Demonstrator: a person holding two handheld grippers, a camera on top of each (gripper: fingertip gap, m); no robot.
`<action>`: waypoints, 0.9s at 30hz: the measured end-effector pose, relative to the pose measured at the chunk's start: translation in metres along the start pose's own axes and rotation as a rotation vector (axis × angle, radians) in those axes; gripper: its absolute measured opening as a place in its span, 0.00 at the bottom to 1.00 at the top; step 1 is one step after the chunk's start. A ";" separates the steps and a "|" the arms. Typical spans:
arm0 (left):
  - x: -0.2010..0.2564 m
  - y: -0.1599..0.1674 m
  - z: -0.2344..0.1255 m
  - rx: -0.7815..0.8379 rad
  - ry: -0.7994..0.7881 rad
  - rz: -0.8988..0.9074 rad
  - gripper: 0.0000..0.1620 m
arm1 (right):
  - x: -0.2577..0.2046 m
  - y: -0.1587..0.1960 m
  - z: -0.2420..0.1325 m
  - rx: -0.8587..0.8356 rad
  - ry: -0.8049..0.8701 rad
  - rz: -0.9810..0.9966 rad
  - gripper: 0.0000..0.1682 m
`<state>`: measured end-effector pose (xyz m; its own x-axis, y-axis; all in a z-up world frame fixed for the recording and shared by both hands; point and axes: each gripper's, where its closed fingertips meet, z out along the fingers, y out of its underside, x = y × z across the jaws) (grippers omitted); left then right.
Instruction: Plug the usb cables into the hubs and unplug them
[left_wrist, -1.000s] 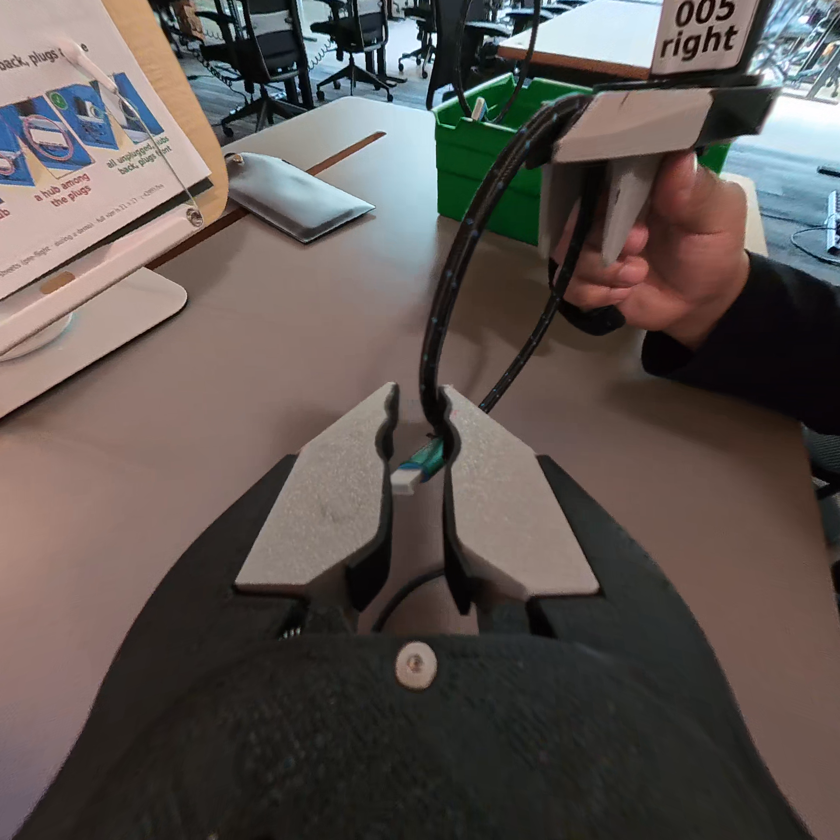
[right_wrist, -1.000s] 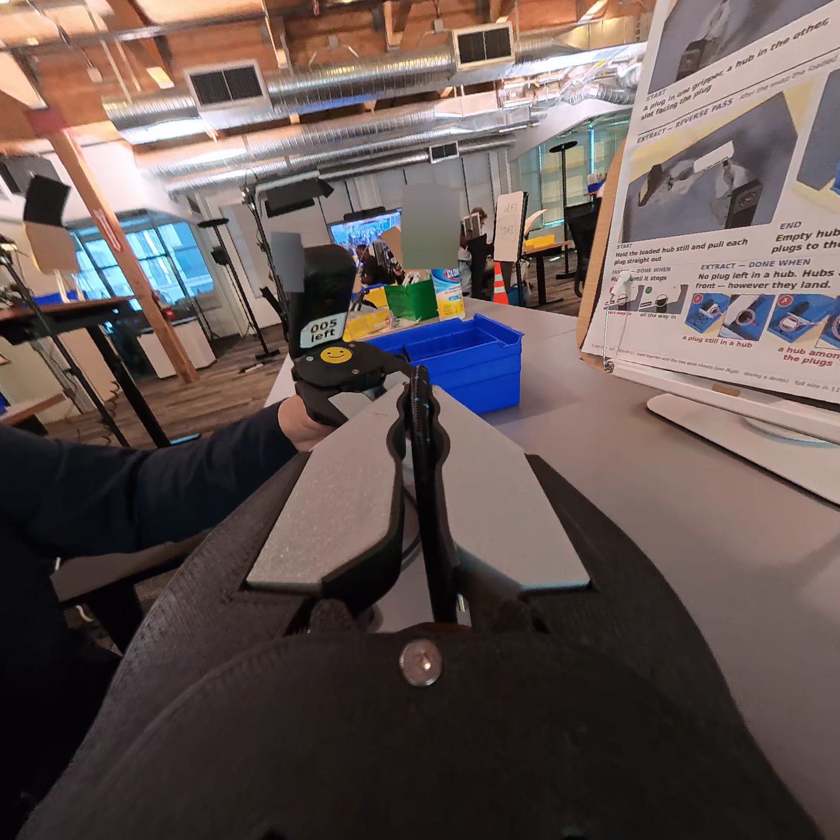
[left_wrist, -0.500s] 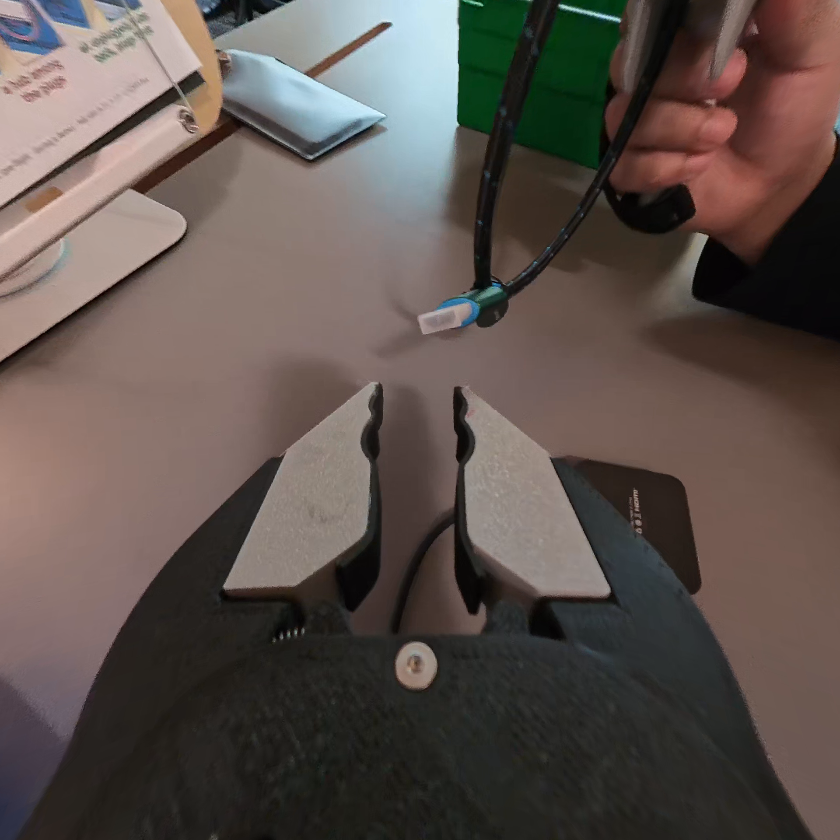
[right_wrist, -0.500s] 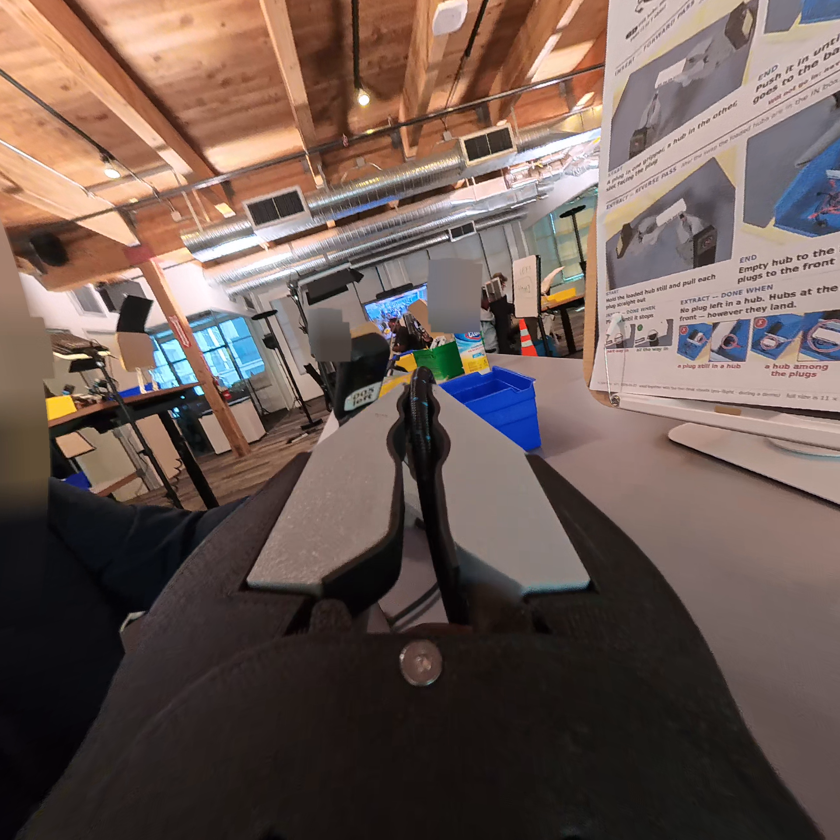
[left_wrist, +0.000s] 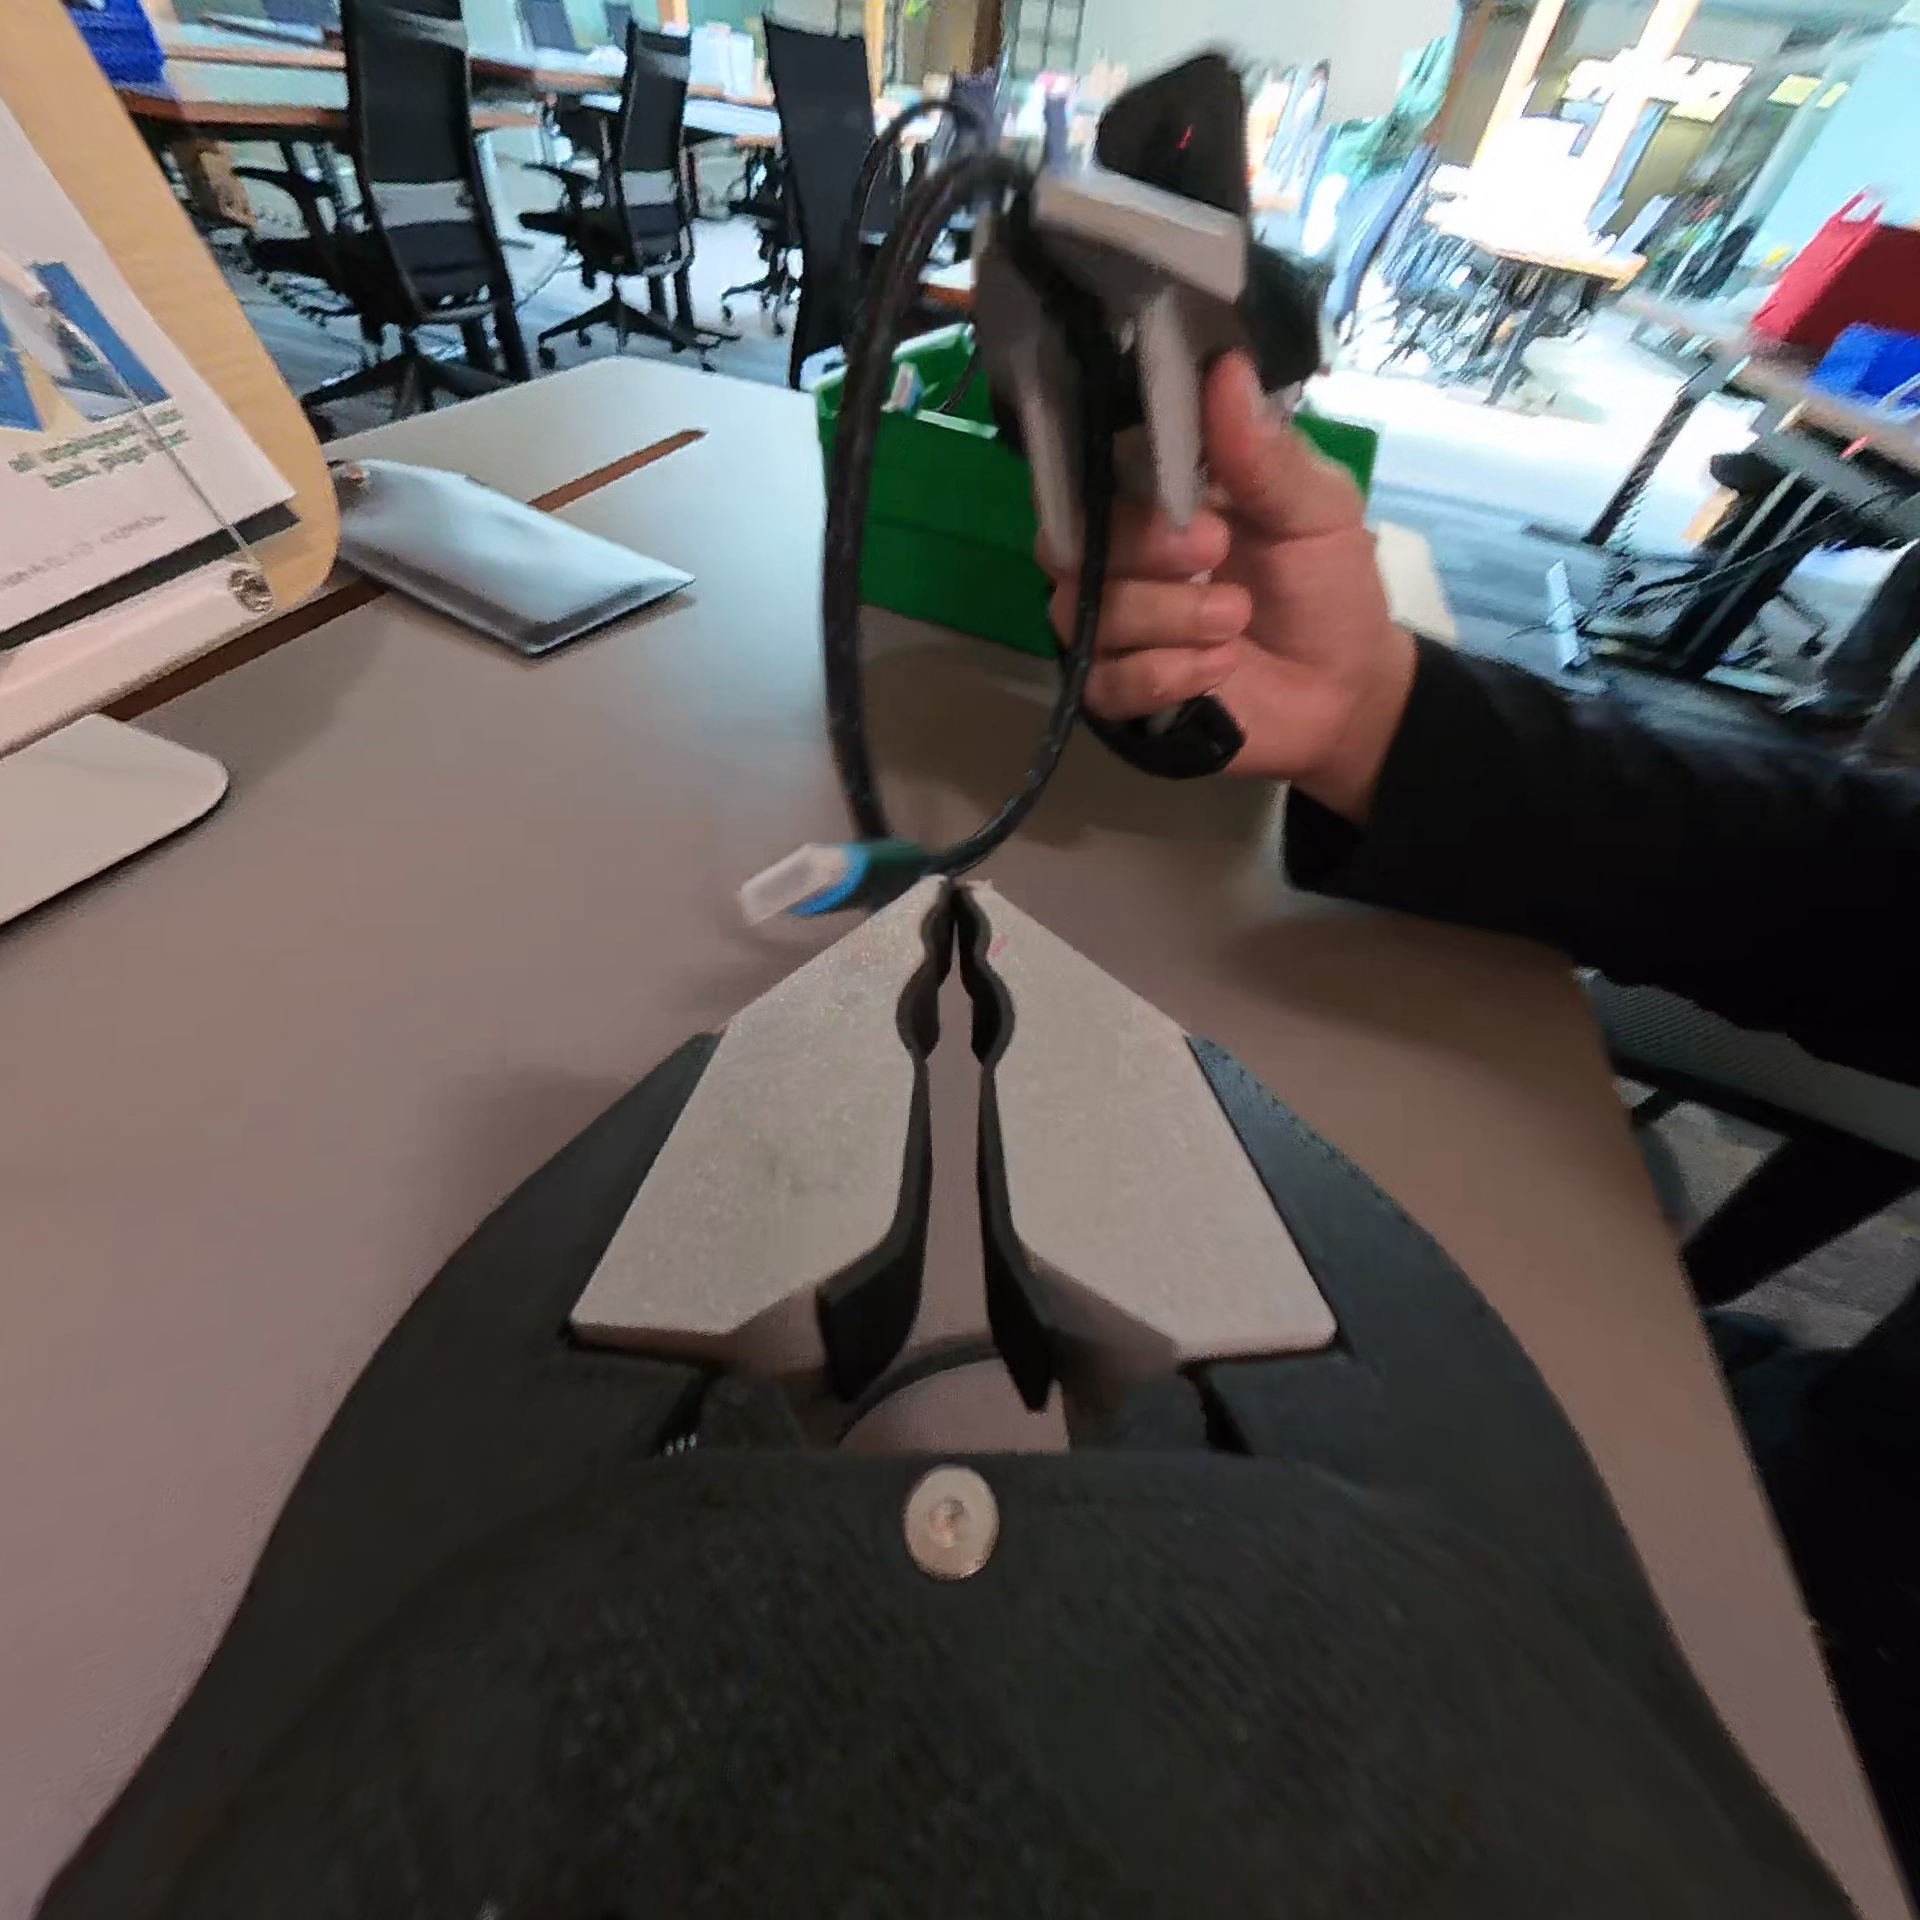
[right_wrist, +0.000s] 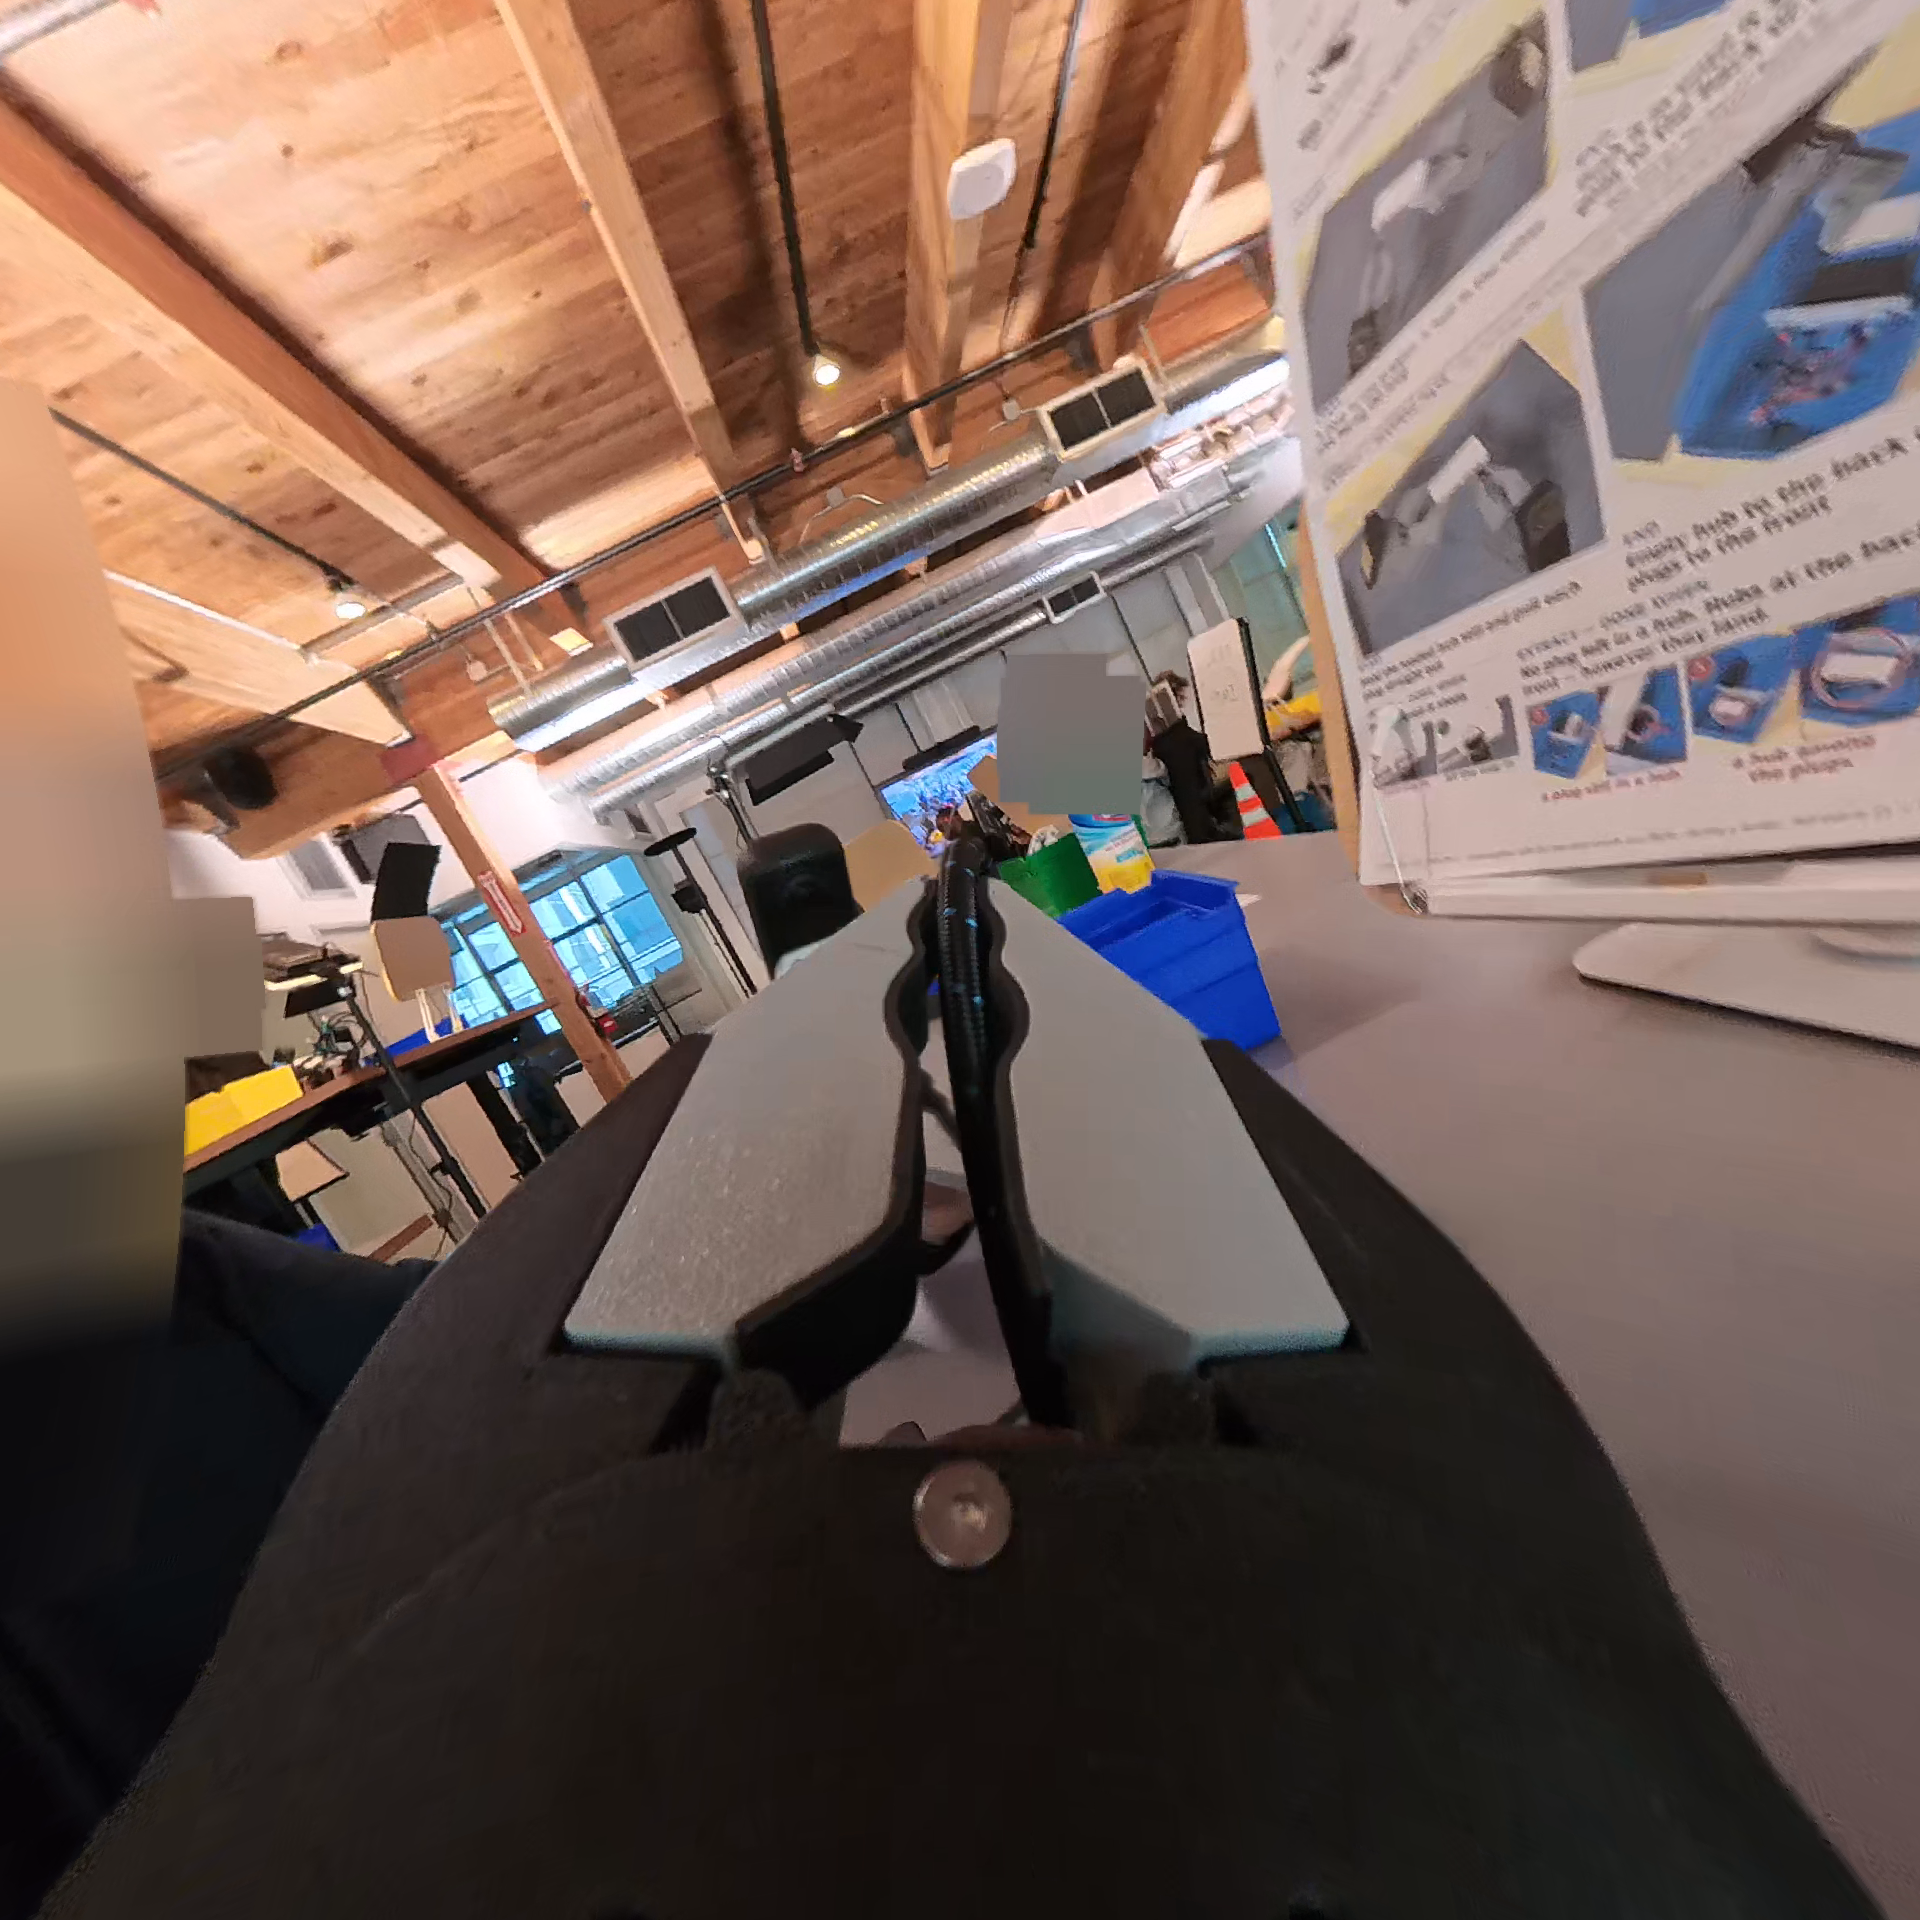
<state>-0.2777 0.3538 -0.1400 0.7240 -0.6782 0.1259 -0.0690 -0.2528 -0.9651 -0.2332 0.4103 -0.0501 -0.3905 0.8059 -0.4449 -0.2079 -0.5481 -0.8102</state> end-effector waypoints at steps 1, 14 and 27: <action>0.003 -0.004 -0.001 0.025 0.023 -0.026 0.00 | 0.006 0.003 0.000 -0.010 0.019 0.017 0.01; -0.019 0.042 0.008 -0.215 -0.060 -0.095 0.19 | -0.004 -0.010 -0.005 0.083 -0.084 0.093 0.01; 0.018 0.014 0.015 -0.064 0.135 -0.103 0.07 | 0.008 0.000 0.000 0.064 -0.085 0.193 0.01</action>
<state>-0.2554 0.3487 -0.1548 0.6311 -0.7319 0.2570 -0.0461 -0.3662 -0.9294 -0.2362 0.4165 -0.0540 -0.5019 0.6645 -0.5536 -0.1771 -0.7055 -0.6862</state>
